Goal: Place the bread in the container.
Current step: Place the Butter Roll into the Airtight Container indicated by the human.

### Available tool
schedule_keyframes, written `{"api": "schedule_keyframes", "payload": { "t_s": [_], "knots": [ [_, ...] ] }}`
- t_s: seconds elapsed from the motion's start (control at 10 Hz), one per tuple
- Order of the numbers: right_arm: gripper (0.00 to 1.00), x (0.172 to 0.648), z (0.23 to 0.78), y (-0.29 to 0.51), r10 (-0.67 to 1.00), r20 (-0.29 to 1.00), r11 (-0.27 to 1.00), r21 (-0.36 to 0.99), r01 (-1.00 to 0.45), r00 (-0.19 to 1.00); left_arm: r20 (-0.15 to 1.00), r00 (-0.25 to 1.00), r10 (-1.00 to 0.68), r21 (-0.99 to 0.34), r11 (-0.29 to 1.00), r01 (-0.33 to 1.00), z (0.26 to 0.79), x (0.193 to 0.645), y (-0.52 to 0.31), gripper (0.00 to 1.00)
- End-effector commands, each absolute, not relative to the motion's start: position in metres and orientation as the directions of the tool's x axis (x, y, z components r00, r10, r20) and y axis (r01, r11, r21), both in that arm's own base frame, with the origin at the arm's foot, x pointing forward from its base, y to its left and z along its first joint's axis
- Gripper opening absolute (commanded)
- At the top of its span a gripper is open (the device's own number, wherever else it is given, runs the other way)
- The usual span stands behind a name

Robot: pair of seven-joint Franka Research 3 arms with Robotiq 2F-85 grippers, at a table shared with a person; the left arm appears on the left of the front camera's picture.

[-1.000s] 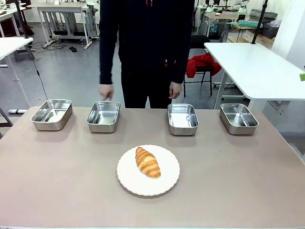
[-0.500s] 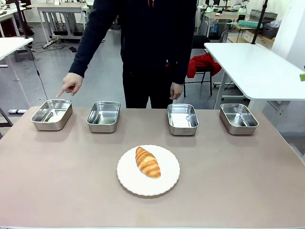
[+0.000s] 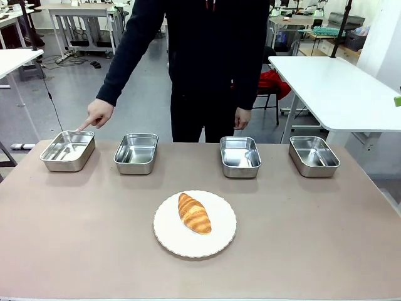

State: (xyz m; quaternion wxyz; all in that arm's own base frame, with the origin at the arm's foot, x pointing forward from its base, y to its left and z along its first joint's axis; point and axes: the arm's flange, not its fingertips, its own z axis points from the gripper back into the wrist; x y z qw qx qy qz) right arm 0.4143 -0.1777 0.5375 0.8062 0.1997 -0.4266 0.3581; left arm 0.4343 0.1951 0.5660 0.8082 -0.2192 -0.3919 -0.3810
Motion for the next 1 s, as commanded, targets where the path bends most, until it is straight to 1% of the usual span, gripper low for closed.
{"api": "schedule_keyframes", "payload": {
  "t_s": [0.0,0.9],
  "knots": [
    [1.00,0.4138,0.5388,-0.1772,0.406,0.833,0.664,0.015,-0.748,0.376,0.812,0.383,-0.441,-0.045,0.607,0.794,0.5664,0.4343,0.1954,1.00],
    [1.00,0.4138,0.5388,-0.1772,0.406,0.833,0.664,0.015,-0.748,0.376,0.812,0.383,-0.441,-0.045,0.607,0.794,0.5664,0.4343,0.1954,1.00]
  ]
}}
